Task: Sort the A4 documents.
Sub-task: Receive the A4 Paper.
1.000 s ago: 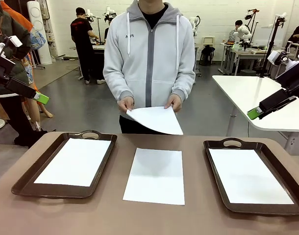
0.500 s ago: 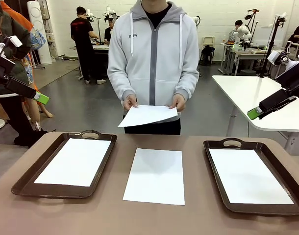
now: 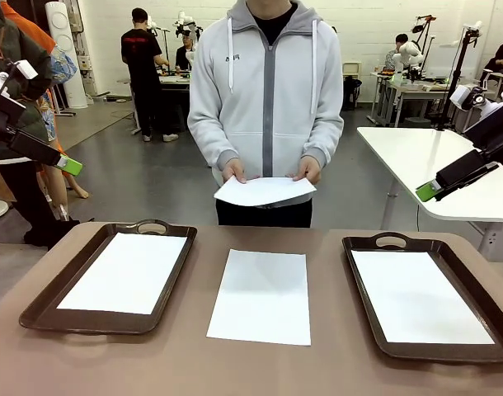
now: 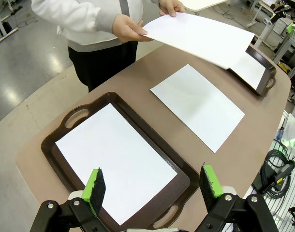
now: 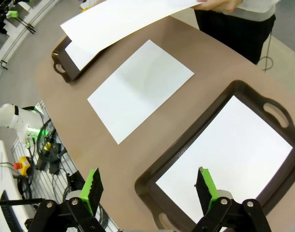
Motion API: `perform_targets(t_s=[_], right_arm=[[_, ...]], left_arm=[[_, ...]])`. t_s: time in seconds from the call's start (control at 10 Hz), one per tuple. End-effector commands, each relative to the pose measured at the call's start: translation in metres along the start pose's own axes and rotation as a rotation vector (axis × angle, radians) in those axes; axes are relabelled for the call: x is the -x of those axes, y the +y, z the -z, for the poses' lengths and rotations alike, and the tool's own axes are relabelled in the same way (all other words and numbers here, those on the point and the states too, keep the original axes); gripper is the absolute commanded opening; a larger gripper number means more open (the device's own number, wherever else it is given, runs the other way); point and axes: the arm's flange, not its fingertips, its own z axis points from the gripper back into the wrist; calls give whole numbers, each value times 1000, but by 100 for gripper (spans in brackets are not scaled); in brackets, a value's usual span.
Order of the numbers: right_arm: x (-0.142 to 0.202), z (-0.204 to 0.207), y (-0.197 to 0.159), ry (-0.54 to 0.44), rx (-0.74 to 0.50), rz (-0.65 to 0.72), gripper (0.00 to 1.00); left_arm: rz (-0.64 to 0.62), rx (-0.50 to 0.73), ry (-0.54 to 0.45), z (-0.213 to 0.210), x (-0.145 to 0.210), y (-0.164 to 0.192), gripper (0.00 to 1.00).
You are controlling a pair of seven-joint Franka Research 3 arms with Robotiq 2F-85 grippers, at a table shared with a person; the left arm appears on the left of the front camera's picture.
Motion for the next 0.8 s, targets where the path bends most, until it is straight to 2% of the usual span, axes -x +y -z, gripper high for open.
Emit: perform_targets(t_s=[0.0,0.7], right_arm=[[0,1,-1,1,1,2,100],[0,1,-1,1,1,2,100]], left_arm=[[14,-4,7,1,1,0,100],[14,-4,7,1,1,0,100]])
